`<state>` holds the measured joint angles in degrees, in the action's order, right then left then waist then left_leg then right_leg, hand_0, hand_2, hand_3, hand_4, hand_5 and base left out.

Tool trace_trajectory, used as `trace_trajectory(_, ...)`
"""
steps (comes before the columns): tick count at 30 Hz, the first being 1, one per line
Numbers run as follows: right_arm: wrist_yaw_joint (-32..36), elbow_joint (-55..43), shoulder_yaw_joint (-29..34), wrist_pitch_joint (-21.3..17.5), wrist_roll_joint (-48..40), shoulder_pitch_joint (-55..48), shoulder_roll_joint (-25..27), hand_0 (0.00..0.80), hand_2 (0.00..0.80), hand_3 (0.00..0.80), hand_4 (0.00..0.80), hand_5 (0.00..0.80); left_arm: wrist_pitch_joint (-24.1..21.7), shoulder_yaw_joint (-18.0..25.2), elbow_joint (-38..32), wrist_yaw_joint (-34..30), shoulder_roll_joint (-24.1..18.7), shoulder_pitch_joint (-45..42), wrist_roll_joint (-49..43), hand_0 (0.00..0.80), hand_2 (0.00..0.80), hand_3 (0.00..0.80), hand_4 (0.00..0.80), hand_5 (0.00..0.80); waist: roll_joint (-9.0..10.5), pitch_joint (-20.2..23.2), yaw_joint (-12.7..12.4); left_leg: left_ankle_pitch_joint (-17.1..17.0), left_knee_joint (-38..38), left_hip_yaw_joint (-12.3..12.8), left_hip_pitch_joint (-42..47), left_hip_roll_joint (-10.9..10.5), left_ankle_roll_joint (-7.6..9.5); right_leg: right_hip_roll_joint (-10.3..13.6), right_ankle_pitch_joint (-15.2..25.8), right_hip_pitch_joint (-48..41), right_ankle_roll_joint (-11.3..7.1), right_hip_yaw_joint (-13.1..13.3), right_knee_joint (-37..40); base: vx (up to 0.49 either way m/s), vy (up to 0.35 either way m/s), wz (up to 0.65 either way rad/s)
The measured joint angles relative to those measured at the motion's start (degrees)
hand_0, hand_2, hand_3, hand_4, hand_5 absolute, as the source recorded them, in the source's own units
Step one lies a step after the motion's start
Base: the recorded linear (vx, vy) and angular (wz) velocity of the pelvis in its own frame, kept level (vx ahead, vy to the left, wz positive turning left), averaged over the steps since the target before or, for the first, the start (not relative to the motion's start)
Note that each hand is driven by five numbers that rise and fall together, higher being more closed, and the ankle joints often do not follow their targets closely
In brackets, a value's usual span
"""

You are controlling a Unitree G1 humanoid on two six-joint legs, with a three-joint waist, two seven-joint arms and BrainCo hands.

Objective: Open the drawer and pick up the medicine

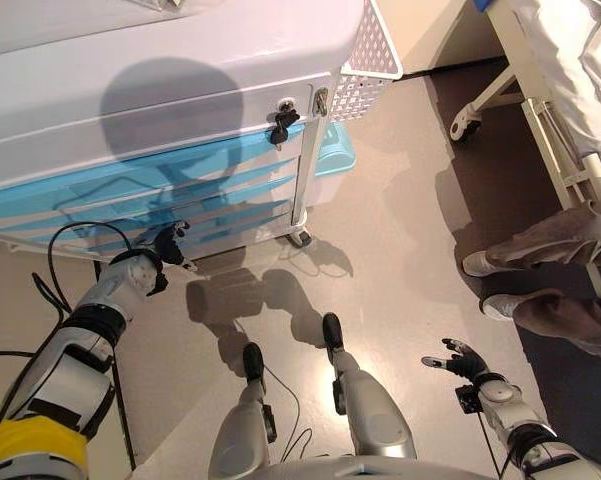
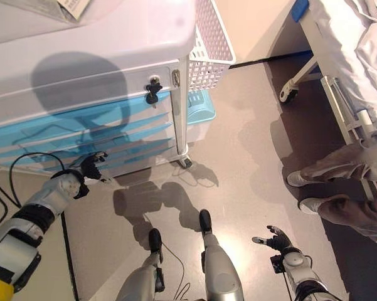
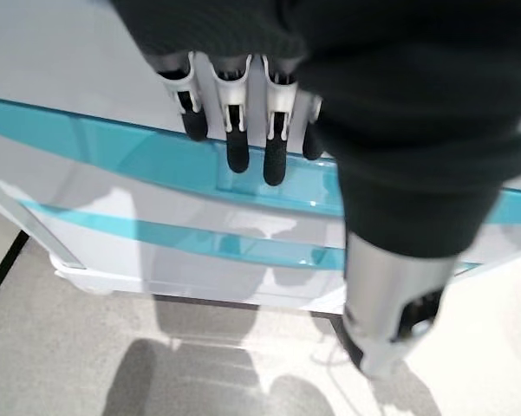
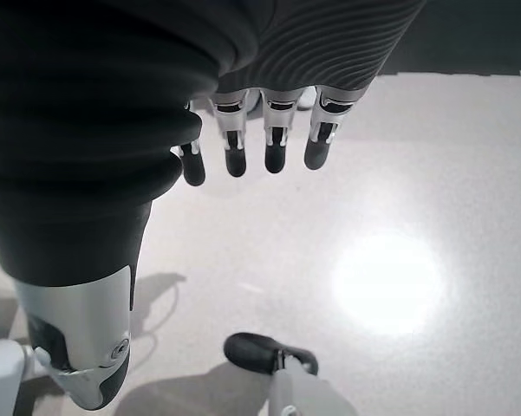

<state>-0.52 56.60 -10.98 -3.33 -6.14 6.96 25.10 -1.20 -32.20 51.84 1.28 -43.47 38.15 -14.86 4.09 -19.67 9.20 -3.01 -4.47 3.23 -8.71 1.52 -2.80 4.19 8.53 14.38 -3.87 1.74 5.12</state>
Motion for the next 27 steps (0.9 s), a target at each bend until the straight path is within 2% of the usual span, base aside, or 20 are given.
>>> trace_trajectory(6, 0.1, 0.1, -0.9, -0.1, 0.0, 0.2, -0.7, 0.0, 0.0, 0.0, 0.0, 0.0, -0.3, 0.6, -0.1, 0.2, 0.1, -0.4, 0.7, 0.0, 0.0, 0.0, 0.0, 0.0, 0.14, 0.1, -0.4, 0.0, 0.0, 0.0, 0.0, 0.0, 0.0, 0.0, 0.0, 0.0, 0.0, 0.0, 0.0, 0.0, 0.0, 0.0)
trace_trajectory(15, 0.2, 2.5, -0.1, 0.0, 0.0, 0.9, -1.7, 0.0, 0.0, 0.0, 0.0, 0.0, -0.2, 12.5, -1.1, 1.6, 4.3, -7.8, 7.0, 0.0, 0.0, 0.0, 0.0, 0.0, 0.44, 0.5, -0.6, 0.1, -0.5, 0.3, 5.0, 0.1, -0.09, -0.1, 0.0, -4.4, -0.01, 0.1, 0.0, 0.027, -0.011, -0.03)
trace_trajectory(19, 0.3, 6.2, 0.6, 0.5, 1.0, 0.6, -2.5, 0.0, 0.0, 0.0, 0.0, 0.0, -0.3, 18.2, -0.9, 2.2, 7.3, -13.5, 11.2, 0.0, 0.0, 0.0, 0.0, 0.0, 0.24, 4.0, -0.7, 0.2, -0.5, 0.4, 6.5, 0.4, -0.18, -0.1, -0.2, -5.9, -0.02, 0.0, 0.0, 0.059, -0.024, -0.01)
trace_trajectory(23, 0.4, 8.7, 1.6, 1.3, 2.1, -0.8, -2.8, 0.0, 0.0, 0.0, 0.0, 0.0, -0.3, 19.5, 0.8, 2.2, 10.3, -18.4, 12.4, 0.0, 0.0, 0.0, 0.0, 0.0, -0.67, 8.2, -0.9, 0.4, -0.5, 0.2, 7.4, 0.5, -0.17, 0.0, -0.6, -6.9, -0.08, -0.2, 0.1, 0.064, -0.021, 0.03)
trace_trajectory(26, 0.4, 10.6, 2.4, 1.8, 2.8, -2.4, -2.7, 0.0, 0.0, 0.0, 0.0, 0.0, -0.2, 20.4, 1.8, 2.1, 13.8, -23.8, 12.4, 0.0, 0.0, 0.0, 0.0, 0.0, -2.5, 11.3, -0.9, 0.9, -0.6, -0.3, 9.8, 0.6, -0.11, 0.0, -1.4, -9.5, -0.11, -0.9, 0.4, 0.053, -0.018, 0.1)
trace_trajectory(27, 0.4, 11.5, 2.9, 2.1, 3.0, -3.0, -2.8, 0.0, 0.0, 0.0, 0.0, 0.0, -0.2, 21.4, 1.7, 2.0, 15.3, -26.2, 12.4, 0.0, 0.0, 0.0, 0.0, 0.0, -3.61, 12.8, -1.8, 1.1, -0.6, -0.4, 10.5, 0.7, -0.02, 0.2, -1.8, -10.4, -0.16, -1.1, 0.4, 0.041, -0.028, 0.01)
